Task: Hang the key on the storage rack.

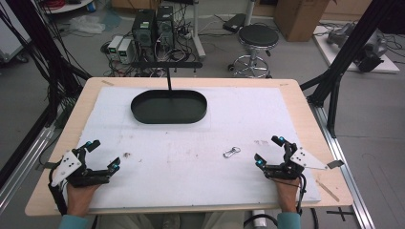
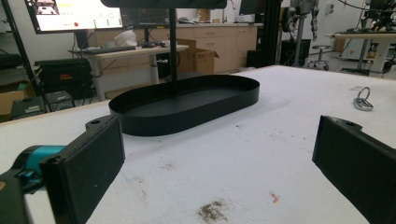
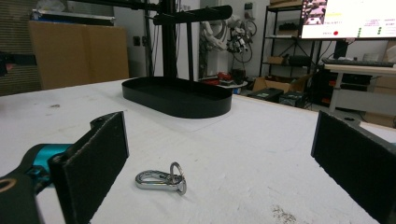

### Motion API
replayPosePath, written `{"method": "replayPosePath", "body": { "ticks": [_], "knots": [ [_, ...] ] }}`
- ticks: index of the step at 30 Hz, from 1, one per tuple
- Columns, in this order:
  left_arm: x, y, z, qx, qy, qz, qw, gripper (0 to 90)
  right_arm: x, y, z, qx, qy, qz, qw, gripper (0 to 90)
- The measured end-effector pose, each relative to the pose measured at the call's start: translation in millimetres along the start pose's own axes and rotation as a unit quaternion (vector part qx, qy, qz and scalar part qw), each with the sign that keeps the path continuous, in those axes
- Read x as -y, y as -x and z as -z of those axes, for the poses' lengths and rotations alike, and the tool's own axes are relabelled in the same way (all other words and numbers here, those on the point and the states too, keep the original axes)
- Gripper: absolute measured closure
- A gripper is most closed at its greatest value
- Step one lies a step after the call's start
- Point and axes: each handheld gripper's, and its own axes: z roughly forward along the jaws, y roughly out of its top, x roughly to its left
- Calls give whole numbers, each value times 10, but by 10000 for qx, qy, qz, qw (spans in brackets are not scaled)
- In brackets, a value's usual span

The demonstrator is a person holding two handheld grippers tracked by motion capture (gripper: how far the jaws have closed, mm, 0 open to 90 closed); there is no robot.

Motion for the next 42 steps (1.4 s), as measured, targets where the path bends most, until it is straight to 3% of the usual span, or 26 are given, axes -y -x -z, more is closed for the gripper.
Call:
{"method": "replayPosePath", "body": {
  "ticks": [14, 25, 32, 35, 42],
  "knots": [
    [4, 0, 10, -30, 54, 19, 10000, 27, 0, -7, 0, 13, 19, 65, 10000, 33],
    [6, -4, 13, -42, 101, 70, 9999, 28, -5, 30, 8, -19, 29, -134, 9999, 33],
    [5, -5, 12, -41, 90, 79, 9999, 28, -63, 48, -8, -133, -211, -189, 9995, 33],
    [5, -6, 12, -40, 92, 82, 9999, 28, -130, 59, -27, -195, -270, -113, 9994, 33],
    [6, -8, 15, -43, 98, 79, 9999, 28, -373, 127, -120, -521, -681, 27, 9963, 31]
  ]
}}
